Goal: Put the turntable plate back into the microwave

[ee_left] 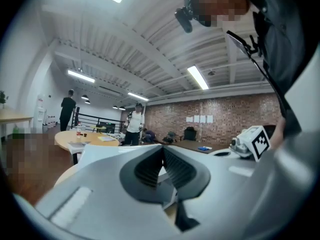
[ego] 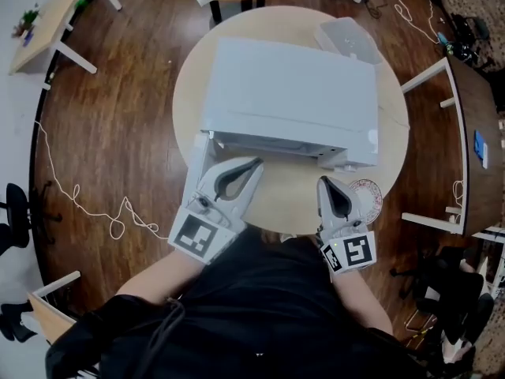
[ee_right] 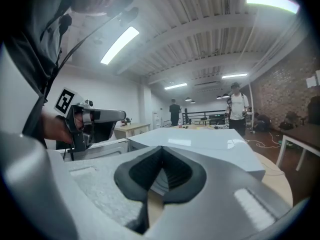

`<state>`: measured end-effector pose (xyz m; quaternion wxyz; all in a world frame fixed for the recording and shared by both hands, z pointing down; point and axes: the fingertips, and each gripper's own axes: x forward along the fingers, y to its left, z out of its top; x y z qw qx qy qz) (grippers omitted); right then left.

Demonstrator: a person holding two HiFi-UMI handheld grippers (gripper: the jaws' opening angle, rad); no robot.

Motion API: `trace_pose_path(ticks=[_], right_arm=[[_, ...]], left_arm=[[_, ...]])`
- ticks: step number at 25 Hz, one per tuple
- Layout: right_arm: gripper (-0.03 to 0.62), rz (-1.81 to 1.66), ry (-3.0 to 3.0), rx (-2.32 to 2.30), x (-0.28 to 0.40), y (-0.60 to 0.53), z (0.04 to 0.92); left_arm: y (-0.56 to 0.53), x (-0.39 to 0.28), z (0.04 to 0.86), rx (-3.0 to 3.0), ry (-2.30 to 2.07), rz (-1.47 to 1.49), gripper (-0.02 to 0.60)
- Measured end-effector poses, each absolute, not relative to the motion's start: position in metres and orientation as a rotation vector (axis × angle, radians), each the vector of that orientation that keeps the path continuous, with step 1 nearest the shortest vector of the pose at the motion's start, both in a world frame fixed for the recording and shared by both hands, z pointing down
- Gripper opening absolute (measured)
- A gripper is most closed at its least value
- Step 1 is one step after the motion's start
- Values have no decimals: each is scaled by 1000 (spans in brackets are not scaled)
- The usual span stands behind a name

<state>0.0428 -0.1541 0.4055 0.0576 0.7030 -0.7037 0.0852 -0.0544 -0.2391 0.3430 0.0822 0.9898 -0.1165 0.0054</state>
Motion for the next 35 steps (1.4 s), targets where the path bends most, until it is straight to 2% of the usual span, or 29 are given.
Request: trace_pose_path(ticks=[6, 16, 24, 35], right_arm=[[0, 193, -2033, 2252, 56, -160, 389], [0, 47, -2013, 2304, 88, -146, 362], [0, 191, -1986, 2358, 123, -119, 399], [2, 233, -1856, 2495, 154, -70, 414]], left_arm=[[-260, -46, 342, 2952, -275, -10, 6], [-284, -41, 363, 3033, -418, 65, 6], [-291, -32, 347, 3072, -457, 71, 6], [-240, 30, 340, 3118, -245, 104, 8]])
